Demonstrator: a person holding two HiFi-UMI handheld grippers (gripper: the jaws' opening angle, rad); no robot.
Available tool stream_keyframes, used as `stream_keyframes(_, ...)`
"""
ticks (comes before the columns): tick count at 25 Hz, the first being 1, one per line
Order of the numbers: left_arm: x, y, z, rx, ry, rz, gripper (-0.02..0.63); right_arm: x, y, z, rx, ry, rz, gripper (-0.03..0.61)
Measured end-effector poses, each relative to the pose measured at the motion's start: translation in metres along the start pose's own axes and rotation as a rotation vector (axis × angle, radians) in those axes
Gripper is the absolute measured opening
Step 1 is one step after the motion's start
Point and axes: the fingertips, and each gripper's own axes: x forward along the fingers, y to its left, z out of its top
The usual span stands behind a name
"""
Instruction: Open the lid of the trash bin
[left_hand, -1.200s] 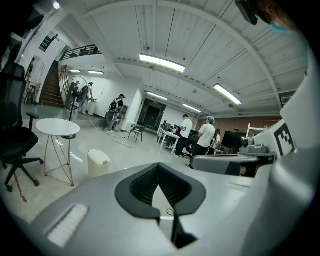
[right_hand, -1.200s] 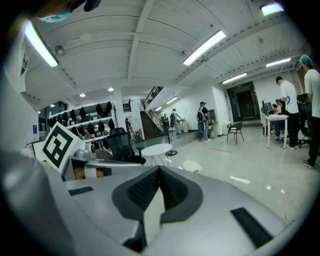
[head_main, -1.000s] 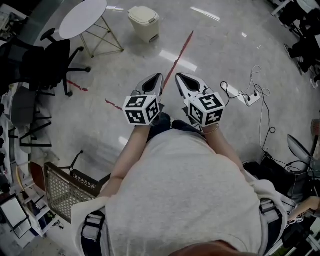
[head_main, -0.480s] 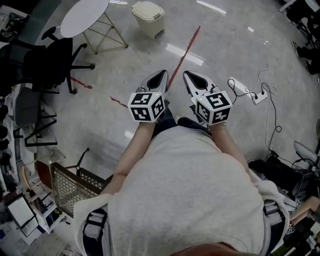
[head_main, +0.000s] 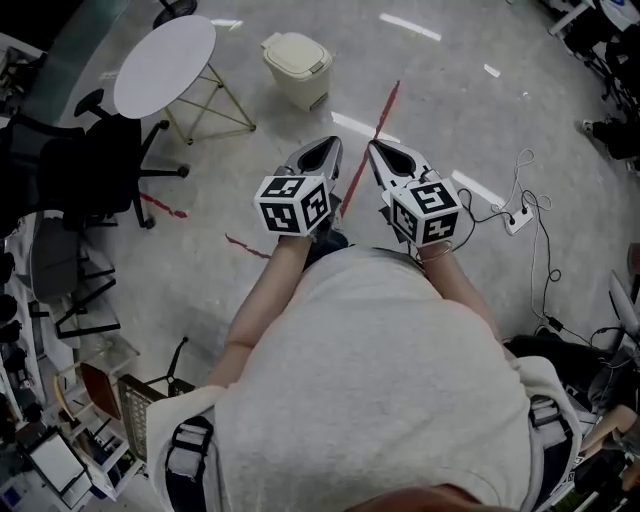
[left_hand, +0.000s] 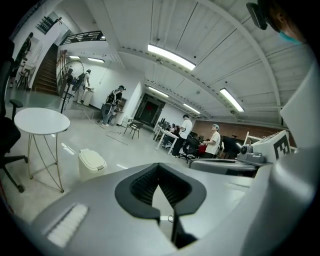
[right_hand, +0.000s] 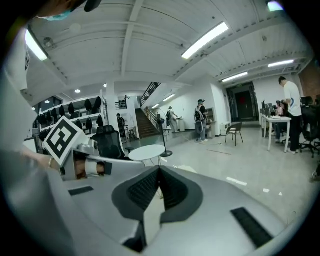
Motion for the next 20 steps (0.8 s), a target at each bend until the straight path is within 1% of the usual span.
stream_keyframes(3,0.018,0.022,0.017,0.022,0.005,-0.012,0.009,0.029,-0.012,0.016,0.005,-0.013,-0.031,0.008)
stream_keyframes(9,0.042,0.059,0.034,0.018,0.029,-0.033,0.009,0.071,-0.026,0.020,0.033,0.012,-0.063,0.008)
stream_keyframes(16,0.069,0.082,0.036,-0.014,0.056,-0.052,0.009,0.097,-0.053,0.018,0.073,0.044,-0.093,0.007)
stream_keyframes(20,0.079,0.093,0.032,-0.017,0.080,-0.031,0.009,0.113,-0.064,0.012,0.098,0.056,-0.085,0.008)
